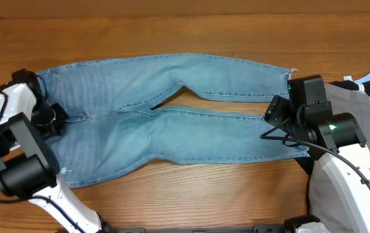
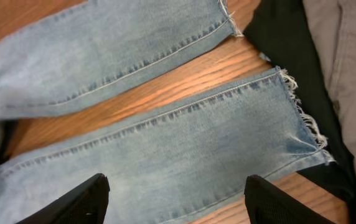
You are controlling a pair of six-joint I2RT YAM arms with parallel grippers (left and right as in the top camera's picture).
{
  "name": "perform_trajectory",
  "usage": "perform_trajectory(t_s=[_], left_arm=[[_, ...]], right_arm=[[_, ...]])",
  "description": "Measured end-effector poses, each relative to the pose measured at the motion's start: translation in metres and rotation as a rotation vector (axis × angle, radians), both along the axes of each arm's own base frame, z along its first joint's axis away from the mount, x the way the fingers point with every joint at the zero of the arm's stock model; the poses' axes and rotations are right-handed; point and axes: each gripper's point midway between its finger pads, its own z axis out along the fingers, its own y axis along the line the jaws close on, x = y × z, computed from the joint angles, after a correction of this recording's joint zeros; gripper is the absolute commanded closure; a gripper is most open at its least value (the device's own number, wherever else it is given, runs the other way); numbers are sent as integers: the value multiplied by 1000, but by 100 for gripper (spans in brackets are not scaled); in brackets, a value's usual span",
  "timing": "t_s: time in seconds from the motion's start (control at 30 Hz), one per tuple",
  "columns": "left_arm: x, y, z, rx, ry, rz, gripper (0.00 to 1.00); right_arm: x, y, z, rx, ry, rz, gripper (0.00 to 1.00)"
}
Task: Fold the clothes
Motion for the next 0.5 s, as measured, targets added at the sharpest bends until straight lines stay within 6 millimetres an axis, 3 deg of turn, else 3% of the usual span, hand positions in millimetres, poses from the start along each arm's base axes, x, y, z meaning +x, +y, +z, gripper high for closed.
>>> perform_trajectory(t_s=[0.2, 0.37, 0.5], left_arm=[[17, 64, 4, 196, -157, 153, 96], [17, 119, 11, 264, -245, 218, 96], [33, 134, 31, 269, -289, 181, 82]], right_arm=[[2, 1, 1, 9, -7, 1, 27], [1, 6, 0, 31, -1, 15, 26], [2, 12, -10, 50, 39, 28, 26]])
